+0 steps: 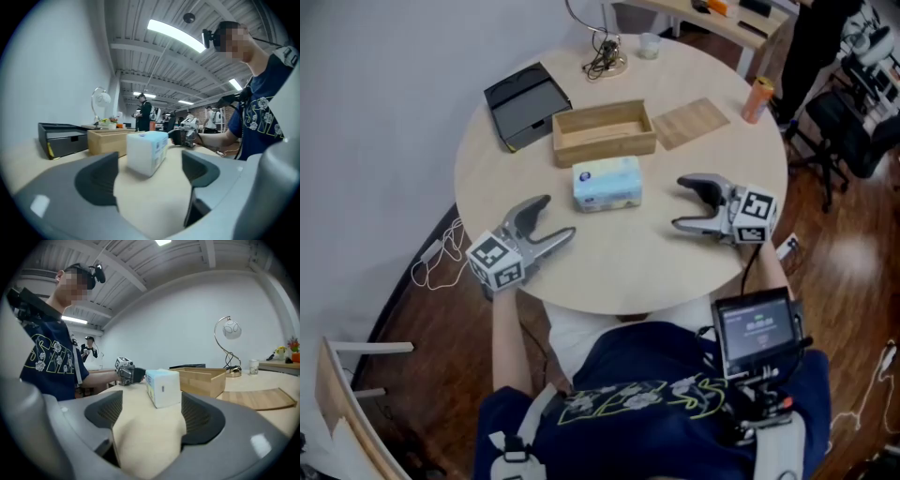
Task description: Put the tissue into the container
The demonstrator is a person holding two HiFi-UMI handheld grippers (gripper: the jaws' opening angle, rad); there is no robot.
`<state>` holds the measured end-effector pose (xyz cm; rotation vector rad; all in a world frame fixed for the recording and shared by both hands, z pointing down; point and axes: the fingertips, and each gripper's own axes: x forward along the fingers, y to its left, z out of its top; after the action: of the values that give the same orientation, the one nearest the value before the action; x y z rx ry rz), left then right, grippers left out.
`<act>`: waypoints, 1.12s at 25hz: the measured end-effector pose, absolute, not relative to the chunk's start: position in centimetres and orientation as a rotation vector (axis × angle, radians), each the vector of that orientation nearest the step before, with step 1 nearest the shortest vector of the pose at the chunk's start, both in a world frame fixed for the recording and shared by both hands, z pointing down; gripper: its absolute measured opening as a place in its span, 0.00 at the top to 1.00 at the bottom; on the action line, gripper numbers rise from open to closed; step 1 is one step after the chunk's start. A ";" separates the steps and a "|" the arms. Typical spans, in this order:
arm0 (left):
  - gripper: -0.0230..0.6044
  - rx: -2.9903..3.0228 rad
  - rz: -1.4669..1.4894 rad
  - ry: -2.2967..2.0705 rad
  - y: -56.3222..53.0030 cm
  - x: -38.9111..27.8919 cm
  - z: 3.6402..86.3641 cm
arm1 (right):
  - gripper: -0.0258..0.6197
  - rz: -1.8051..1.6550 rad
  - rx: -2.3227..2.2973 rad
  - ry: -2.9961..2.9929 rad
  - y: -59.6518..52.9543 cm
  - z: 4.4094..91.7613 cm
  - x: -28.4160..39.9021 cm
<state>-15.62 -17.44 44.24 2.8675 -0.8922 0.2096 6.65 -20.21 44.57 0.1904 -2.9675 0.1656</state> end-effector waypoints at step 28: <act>0.35 2.934 0.305 -0.563 -24.7 -8.8 44.6 | 0.36 0.121 -0.038 -2.888 -25.0 44.8 -6.6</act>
<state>-8.81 -24.67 44.61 2.9344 -0.5629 0.3052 -6.60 -25.00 44.81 -0.0379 -2.8877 0.1210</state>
